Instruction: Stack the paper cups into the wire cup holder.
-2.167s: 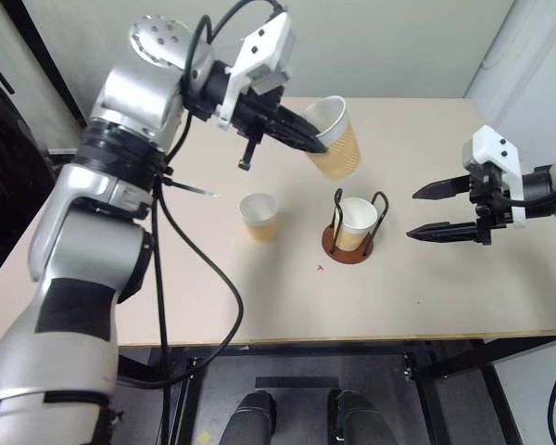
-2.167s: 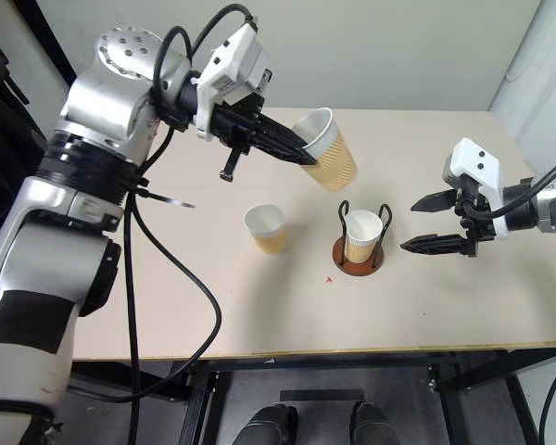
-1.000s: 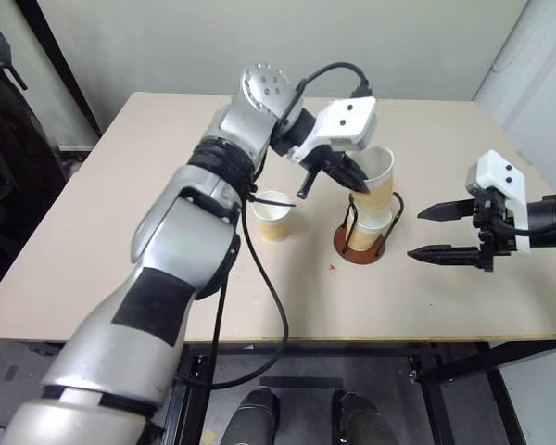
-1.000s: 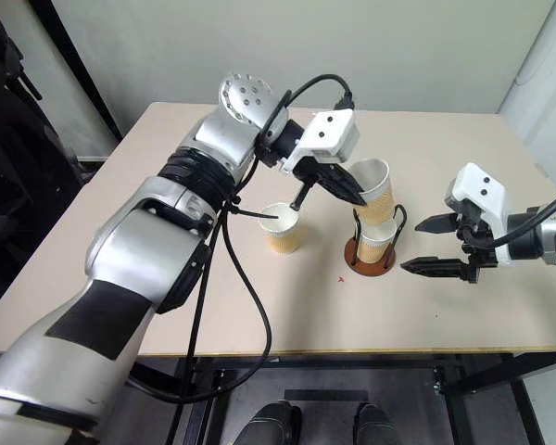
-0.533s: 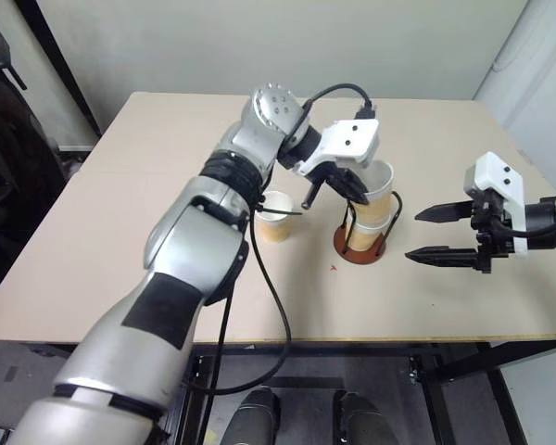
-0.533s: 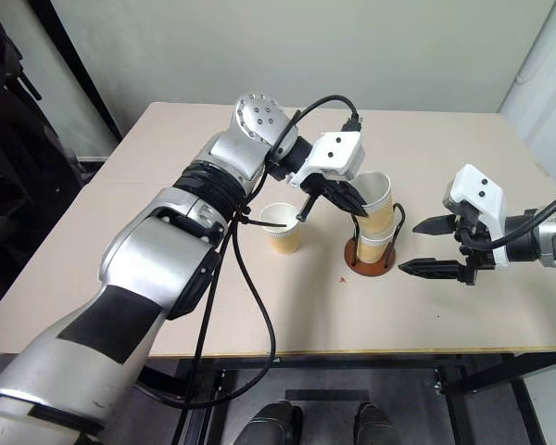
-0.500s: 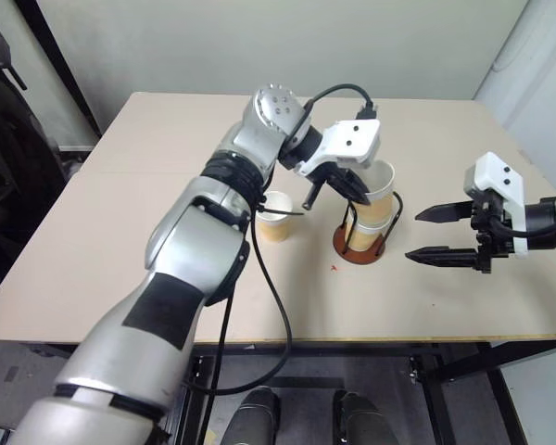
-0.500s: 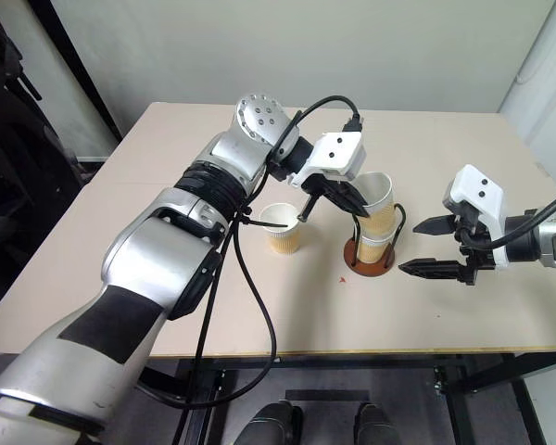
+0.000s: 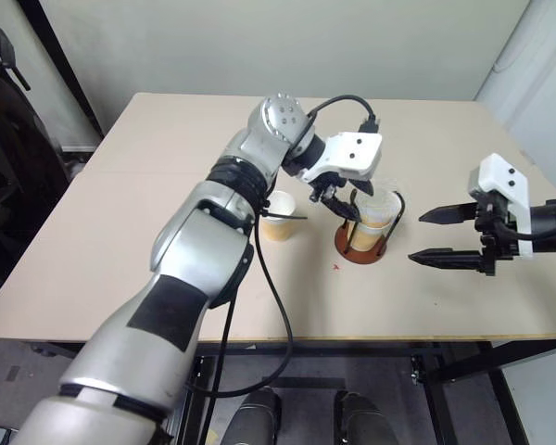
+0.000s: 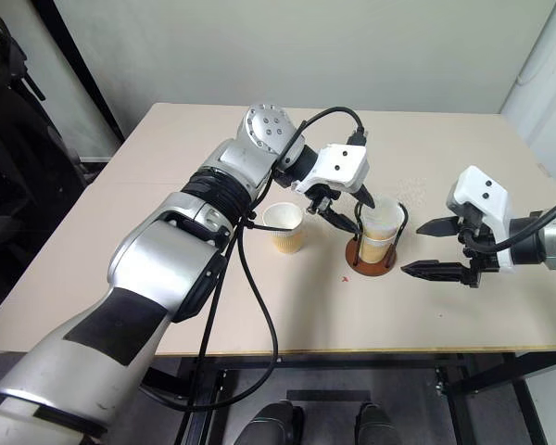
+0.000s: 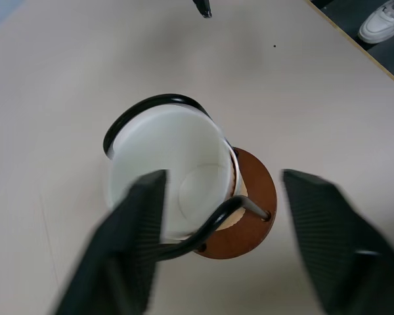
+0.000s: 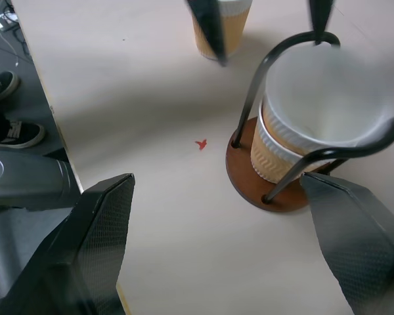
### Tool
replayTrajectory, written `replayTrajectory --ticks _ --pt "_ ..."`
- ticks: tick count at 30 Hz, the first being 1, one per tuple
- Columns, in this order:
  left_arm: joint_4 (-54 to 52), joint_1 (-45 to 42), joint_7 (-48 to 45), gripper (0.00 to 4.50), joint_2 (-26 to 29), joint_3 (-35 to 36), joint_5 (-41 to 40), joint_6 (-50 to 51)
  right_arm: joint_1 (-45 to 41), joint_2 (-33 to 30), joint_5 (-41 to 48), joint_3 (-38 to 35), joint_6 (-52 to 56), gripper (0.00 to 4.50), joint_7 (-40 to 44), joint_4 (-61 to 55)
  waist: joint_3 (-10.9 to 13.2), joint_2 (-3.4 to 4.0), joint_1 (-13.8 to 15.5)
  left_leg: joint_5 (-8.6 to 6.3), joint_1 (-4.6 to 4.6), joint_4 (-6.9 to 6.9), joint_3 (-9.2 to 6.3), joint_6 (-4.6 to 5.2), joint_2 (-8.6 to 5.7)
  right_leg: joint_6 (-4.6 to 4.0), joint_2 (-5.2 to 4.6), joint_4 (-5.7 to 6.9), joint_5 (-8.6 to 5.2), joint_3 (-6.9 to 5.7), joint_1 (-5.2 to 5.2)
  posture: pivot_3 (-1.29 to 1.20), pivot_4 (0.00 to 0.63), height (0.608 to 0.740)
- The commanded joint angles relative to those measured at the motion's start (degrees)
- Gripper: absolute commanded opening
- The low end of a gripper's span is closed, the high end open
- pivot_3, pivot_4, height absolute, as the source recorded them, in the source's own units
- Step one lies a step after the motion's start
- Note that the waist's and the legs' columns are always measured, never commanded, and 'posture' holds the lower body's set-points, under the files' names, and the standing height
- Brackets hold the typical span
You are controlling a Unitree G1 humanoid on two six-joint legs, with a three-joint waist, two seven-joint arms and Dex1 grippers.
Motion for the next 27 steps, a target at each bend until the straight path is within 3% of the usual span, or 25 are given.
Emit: replayTrajectory --ticks 1,5,10,18,27 --pt "-0.56 -1.15 1.08 4.48 -0.52 1.50 -0.06 -0.75 -0.37 -1.20 0.64 -2.57 -0.45 4.20 -0.27 -0.71 0.00 0.00 0.00 0.00 0.00 0.00 0.00 0.00 0.00 0.00 0.00 0.00 0.00 0.00 0.00 0.00 0.150 0.740" --pt "-0.84 -1.48 0.62 4.48 -0.92 3.31 -1.61 0.31 -0.71 -1.07 0.57 -2.25 -0.55 4.20 -0.32 -0.57 0.00 0.00 0.00 0.00 -0.01 0.01 0.01 0.01 -0.01 0.14 0.00 0.00 0.05 -0.01 0.00 0.00 0.150 0.740" --pt "-2.29 -2.69 0.22 4.48 2.58 9.93 -6.72 3.61 -4.31 0.83 1.35 -0.98 -0.15 4.20 -1.33 -0.52 0.00 0.01 -0.24 -0.01 0.00 0.00 0.06 0.02 -0.01 0.26 0.03 0.02 0.10 -0.03 -0.05 0.00 0.150 0.740" --pt "-11.96 0.76 -7.02 4.48 17.23 14.46 -11.24 8.58 -13.76 3.72 3.72 2.40 1.63 4.20 -0.50 -0.14 -0.03 0.06 -1.15 0.00 0.04 -0.08 0.12 0.02 -0.01 0.04 0.17 0.03 -0.01 -0.06 -0.20 0.00 0.150 0.740" --pt "-27.93 12.62 -7.40 4.48 30.60 9.44 -13.16 12.29 -19.47 4.04 2.59 6.17 0.37 4.20 2.08 2.35 -0.05 0.13 -1.06 -0.02 -0.03 0.01 0.01 0.07 -0.09 -0.33 0.04 0.13 -0.13 -0.10 -0.28 0.00 0.150 0.740"
